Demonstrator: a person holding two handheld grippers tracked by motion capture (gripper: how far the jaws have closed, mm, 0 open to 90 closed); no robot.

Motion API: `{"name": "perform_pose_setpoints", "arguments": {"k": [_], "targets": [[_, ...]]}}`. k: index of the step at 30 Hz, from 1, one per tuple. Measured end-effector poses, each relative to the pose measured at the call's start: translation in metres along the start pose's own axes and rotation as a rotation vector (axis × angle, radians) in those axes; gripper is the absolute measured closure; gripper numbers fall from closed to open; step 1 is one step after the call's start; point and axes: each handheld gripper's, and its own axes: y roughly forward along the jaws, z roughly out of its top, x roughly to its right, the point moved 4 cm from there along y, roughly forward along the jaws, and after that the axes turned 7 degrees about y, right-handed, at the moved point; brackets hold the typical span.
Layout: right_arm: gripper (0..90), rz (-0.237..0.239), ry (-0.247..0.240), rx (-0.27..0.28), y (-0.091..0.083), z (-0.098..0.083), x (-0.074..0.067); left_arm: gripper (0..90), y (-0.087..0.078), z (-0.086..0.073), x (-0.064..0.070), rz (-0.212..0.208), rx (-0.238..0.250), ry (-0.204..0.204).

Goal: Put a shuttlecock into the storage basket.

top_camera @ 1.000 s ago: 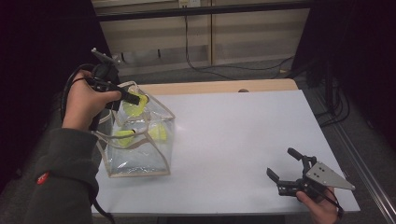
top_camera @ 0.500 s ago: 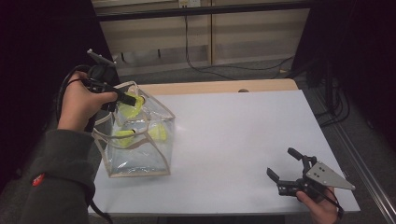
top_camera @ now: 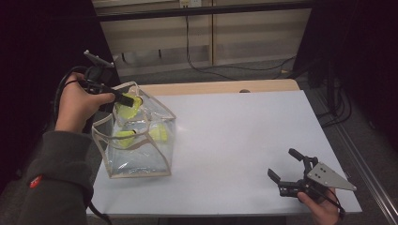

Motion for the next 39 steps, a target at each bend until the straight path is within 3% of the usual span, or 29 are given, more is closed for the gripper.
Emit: {"name": "perform_pose_setpoints", "arguments": {"k": [17, 39], "targets": [[2.3, 0.006, -0.006, -0.003, 0.002, 0.0, -0.001, 84.7, -0.005, -0.008, -0.007, 0.013, 0.001, -0.014], [2.3, 0.011, -0.005, -0.002, 0.005, 0.0, -0.003, 84.4, 0.006, -0.022, -0.02, 0.041, -0.018, -0.044]]}}
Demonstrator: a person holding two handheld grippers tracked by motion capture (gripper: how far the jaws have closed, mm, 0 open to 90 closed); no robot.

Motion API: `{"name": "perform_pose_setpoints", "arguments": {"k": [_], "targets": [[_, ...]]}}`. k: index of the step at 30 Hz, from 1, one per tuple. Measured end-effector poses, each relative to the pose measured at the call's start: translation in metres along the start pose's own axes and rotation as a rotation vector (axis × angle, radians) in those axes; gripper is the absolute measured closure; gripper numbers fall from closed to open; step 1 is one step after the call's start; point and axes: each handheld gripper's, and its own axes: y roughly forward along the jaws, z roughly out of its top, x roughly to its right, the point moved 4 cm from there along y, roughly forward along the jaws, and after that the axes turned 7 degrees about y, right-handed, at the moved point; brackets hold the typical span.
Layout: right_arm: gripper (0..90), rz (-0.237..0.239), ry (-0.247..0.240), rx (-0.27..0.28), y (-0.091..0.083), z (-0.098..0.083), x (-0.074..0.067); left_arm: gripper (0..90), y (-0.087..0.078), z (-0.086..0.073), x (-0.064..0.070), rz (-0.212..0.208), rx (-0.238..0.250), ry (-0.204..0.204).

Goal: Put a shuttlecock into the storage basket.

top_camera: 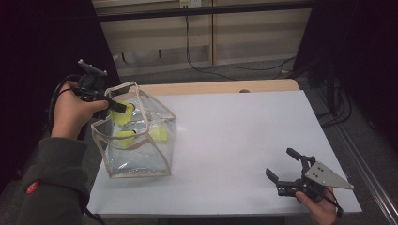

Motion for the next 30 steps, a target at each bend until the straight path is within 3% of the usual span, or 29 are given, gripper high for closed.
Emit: {"name": "perform_pose_setpoints", "arguments": {"k": [30], "targets": [[2.3, -0.006, 0.001, 0.003, -0.003, 0.001, 0.002, 84.1, 0.021, -0.01, -0.005, -0.01, -0.025, 0.001]]}}
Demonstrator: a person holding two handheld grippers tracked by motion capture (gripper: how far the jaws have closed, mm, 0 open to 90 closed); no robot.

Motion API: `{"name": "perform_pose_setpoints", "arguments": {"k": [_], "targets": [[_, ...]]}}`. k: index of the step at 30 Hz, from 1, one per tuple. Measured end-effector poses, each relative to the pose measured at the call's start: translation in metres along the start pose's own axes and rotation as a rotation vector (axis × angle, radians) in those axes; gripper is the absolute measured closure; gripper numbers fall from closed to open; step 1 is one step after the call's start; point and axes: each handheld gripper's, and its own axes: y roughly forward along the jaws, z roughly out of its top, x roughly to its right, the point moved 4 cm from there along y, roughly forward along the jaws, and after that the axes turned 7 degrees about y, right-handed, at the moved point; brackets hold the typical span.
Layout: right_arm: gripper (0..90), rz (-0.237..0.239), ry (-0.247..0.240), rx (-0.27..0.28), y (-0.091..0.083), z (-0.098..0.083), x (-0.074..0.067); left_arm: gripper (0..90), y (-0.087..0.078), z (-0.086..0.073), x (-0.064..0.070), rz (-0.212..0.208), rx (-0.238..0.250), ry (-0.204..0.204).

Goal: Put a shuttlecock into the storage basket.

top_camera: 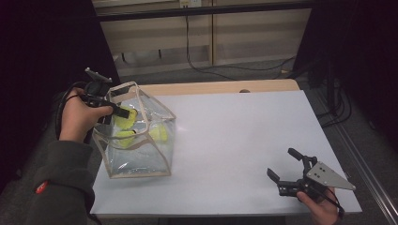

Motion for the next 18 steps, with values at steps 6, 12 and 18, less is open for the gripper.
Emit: {"name": "perform_pose_setpoints", "arguments": {"k": [6, 12, 18], "targets": [[2.3, 0.002, -0.005, -0.001, 0.0003, -0.0003, -0.0004, 84.0, 0.0027, -0.0017, -0.0011, -0.004, -0.004, -0.001], [2.3, 0.002, -0.005, -0.002, 0.0006, -0.0006, -0.0005, 82.9, 0.0048, -0.0021, -0.0003, 0.001, 0.002, -0.006], [2.3, 0.0, -0.006, -0.003, 0.0009, -0.0009, -0.0006, 76.8, 0.0037, -0.0015, 0.0015, -0.011, 0.0, 0.005]]}}
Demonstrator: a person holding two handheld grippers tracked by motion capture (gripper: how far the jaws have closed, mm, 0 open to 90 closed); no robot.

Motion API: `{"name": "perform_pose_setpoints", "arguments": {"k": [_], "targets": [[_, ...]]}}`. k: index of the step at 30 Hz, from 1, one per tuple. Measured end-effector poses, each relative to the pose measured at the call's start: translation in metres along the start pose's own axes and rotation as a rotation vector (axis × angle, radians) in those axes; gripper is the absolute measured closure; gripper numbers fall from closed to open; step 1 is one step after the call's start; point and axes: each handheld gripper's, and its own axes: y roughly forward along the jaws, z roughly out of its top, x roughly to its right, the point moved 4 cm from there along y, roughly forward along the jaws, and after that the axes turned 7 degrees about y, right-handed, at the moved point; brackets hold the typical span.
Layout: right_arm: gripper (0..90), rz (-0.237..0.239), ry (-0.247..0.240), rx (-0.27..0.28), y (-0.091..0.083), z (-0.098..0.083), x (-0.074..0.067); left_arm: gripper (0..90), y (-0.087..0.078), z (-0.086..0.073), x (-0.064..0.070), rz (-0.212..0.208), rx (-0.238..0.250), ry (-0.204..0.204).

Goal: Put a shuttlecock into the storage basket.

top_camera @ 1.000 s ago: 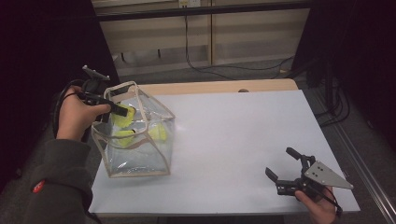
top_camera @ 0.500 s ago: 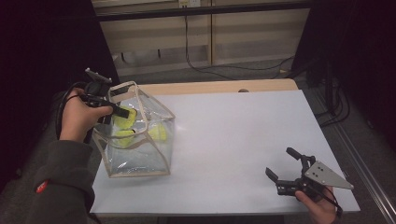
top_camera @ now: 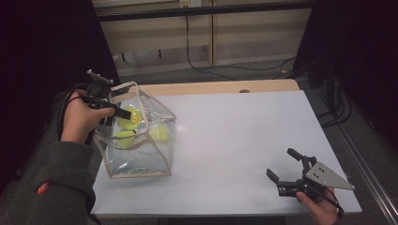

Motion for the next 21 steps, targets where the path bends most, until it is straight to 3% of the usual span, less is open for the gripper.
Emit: {"name": "perform_pose_setpoints", "arguments": {"k": [2, 8, 21], "targets": [[2.3, 0.0, 0.0, 0.0, 0.0, 0.0, 0.0, 77.1, 0.0, 0.0, 0.001, 0.007, 0.004, 0.001], [2.3, 0.001, 0.0, 0.001, 0.0, 0.0, 0.0, 69.3, -0.004, 0.0, 0.005, -0.027, 0.022, 0.008], [2.3, 0.0, 0.0, 0.0, 0.0, 0.0, 0.0, 44.2, -0.012, 0.001, 0.027, -0.144, 0.105, 0.041]]}}
